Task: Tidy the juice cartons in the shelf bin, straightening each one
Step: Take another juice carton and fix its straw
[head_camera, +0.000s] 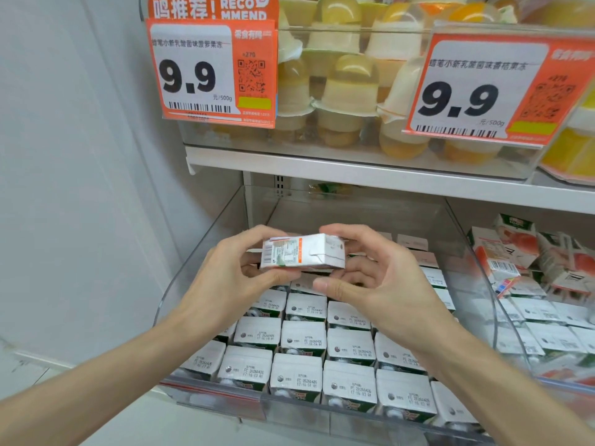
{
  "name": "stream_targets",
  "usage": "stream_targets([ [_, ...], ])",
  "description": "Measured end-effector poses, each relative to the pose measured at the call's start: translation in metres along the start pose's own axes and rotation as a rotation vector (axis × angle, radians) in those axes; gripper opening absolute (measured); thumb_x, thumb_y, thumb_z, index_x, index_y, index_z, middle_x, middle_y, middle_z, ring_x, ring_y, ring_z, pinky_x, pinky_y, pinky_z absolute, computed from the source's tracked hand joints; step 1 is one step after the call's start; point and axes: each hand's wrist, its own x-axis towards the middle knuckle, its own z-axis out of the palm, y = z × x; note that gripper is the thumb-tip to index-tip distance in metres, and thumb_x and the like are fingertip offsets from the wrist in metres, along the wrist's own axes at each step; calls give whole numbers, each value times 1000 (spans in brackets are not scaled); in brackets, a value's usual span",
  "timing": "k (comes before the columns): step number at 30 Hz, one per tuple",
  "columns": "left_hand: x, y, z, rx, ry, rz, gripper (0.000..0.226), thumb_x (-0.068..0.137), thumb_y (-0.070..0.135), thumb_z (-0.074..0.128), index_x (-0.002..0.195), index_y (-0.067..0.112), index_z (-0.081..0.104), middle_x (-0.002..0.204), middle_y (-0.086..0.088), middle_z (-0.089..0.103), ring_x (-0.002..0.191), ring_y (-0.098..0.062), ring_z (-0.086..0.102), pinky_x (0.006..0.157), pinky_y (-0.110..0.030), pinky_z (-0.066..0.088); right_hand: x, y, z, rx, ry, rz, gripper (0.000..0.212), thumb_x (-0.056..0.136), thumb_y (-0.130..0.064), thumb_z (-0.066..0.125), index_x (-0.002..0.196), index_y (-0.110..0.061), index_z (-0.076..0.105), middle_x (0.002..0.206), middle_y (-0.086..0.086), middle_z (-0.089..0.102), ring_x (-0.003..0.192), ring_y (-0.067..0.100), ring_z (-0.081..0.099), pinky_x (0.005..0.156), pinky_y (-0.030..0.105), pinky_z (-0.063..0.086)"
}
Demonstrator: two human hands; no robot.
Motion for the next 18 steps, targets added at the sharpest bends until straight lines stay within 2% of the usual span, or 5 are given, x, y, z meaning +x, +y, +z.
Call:
stream_targets([
  [3,0,0,2,32,-17,18,41,84,33,86,119,46,71,117,22,75,108,-5,72,87,-34,61,3,3,1,-59,59,-109,47,84,-10,87,120,-35,74,108,-4,76,91,18,72,87,35,61],
  [7,1,2,2,139,32,83,56,75,57,79,128,51,62,126,22,66,118,-2,65,90,-31,59,1,6,2,-98,124,-184,43,83,-23,88,121,-37,74,109,-4,75,94,16,71,85,27,59],
  [13,-3,11,9,269,87,262,65,72,46,91,128,38,58,119,16,61,115,-15,62,86,-24,53,-1,5,6,-99,251,-229,38,76,-32,92,112,-33,79,90,-7,78,83,16,75,71,24,62],
  [16,-9,17,20,258,107,251,57,76,45,87,123,32,57,115,19,64,111,-9,64,83,-22,54,-5,4,12,-12,228,-181,39,69,-37,92,105,-32,79,80,-6,75,80,15,78,69,27,64],
  [18,-9,18,24,251,137,244,49,80,42,83,121,29,59,114,19,65,109,-6,65,82,-23,56,-6,5,12,27,185,-153,44,66,-36,92,108,-30,78,79,-6,73,82,17,78,74,28,64],
])
